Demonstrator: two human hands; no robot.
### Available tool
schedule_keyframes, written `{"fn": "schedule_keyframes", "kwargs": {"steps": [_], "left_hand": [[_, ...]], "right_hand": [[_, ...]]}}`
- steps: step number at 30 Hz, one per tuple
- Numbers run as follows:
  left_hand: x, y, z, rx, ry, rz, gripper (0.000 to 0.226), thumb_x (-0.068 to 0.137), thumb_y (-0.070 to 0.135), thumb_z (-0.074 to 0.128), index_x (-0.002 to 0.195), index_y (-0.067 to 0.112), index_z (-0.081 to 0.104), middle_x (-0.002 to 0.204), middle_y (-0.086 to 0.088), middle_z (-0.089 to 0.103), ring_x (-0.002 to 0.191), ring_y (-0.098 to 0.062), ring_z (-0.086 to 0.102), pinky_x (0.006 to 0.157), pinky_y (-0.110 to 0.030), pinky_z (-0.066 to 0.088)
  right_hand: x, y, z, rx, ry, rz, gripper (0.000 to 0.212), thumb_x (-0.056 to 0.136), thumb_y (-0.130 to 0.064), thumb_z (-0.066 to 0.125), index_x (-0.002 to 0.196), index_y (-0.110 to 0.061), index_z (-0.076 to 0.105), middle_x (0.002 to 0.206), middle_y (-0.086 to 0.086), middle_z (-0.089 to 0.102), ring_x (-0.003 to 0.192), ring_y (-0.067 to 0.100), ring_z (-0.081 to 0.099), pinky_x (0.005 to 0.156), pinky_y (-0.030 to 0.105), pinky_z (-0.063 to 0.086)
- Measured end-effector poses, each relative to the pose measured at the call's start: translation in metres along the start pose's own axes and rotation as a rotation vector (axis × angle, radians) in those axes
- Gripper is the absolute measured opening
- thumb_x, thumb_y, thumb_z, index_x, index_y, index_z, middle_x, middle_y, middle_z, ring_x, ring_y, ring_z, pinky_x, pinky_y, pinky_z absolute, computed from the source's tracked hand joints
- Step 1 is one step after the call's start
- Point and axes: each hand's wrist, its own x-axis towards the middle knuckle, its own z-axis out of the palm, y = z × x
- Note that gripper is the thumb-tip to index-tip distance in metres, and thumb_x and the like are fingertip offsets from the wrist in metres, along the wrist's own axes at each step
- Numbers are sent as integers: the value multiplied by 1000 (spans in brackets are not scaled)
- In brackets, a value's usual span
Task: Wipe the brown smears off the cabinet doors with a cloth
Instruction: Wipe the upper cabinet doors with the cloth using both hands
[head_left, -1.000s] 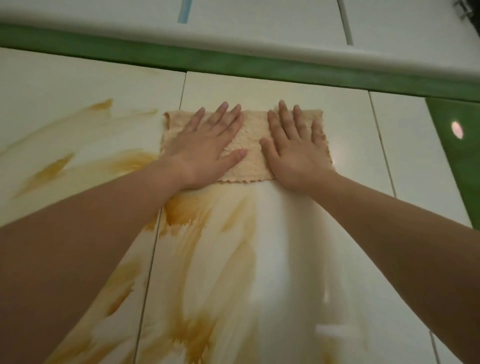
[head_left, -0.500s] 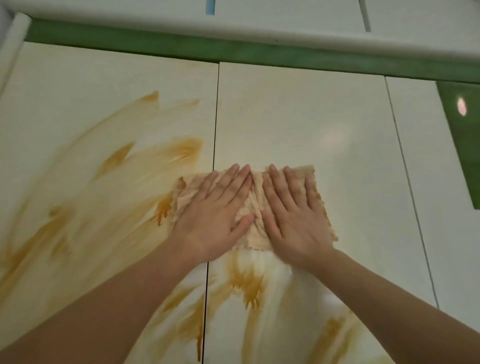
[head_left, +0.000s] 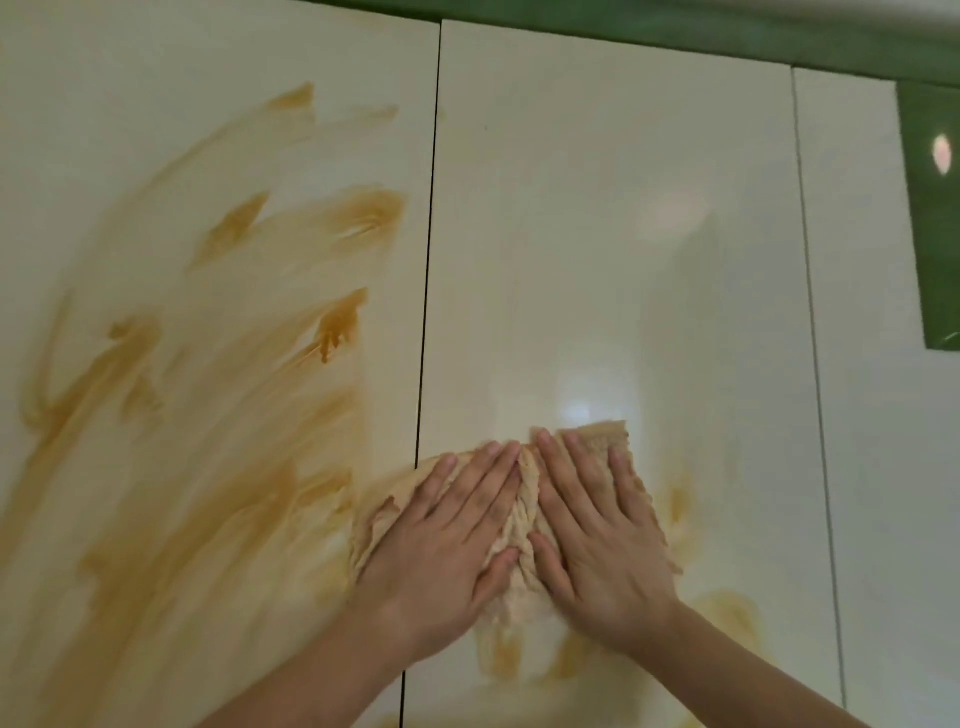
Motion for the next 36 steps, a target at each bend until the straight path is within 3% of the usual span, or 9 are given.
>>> {"fn": "schedule_keyframes", "kwargs": {"steps": [5, 10, 14, 19, 27, 36], "left_hand": [[34, -24, -15, 39, 26, 44, 76, 103, 55, 32, 160, 10, 12, 170, -3, 2, 156, -15, 1, 123, -45, 14], [134, -77, -54, 105, 141, -84, 77, 101, 59, 18, 161, 15, 0, 169, 1, -12, 154, -10, -13, 126, -44, 5], [204, -114, -80, 132, 178, -244, 80, 97, 66, 10, 160, 21, -9, 165, 6, -27, 150, -6, -24, 126, -43, -3], [281, -134, -103, 162, 206, -294, 79, 97, 65, 5, 160, 19, -10, 166, 6, -25, 150, -6, -25, 126, -42, -7], [371, -119, -121, 218, 209, -208, 79, 99, 64, 11, 161, 18, -6, 168, 1, -17, 154, -12, -17, 126, -45, -6], [385, -99, -118, 221, 209, -154, 83, 96, 67, 8, 161, 17, -6, 168, 2, -15, 154, -13, -16, 125, -45, -7]], "right_hand": [[34, 33, -12, 4, 29, -125, 66, 103, -42, 36, 159, -9, 27, 170, 6, 15, 157, 24, 14, 120, 56, 30], [138, 94, -38, -40, 73, -70, 64, 105, -45, 23, 161, -15, 22, 170, 2, 11, 158, 20, 7, 126, 50, 15], [214, 144, -57, -4, 115, -32, 65, 104, -53, 13, 163, -28, 4, 171, -8, -4, 157, 14, -8, 127, 45, -3], [284, 203, -82, 2, 131, -72, 65, 103, -58, 10, 162, -34, -3, 170, -11, -11, 156, 11, -12, 126, 40, -9], [287, 268, -90, 57, 158, 138, 63, 105, -57, 14, 162, -34, 0, 170, -11, -8, 156, 13, -11, 126, 44, -9], [267, 282, -82, 87, 177, 242, 64, 103, -59, 13, 162, -36, -1, 170, -11, -10, 156, 15, -13, 125, 48, -10]]}}
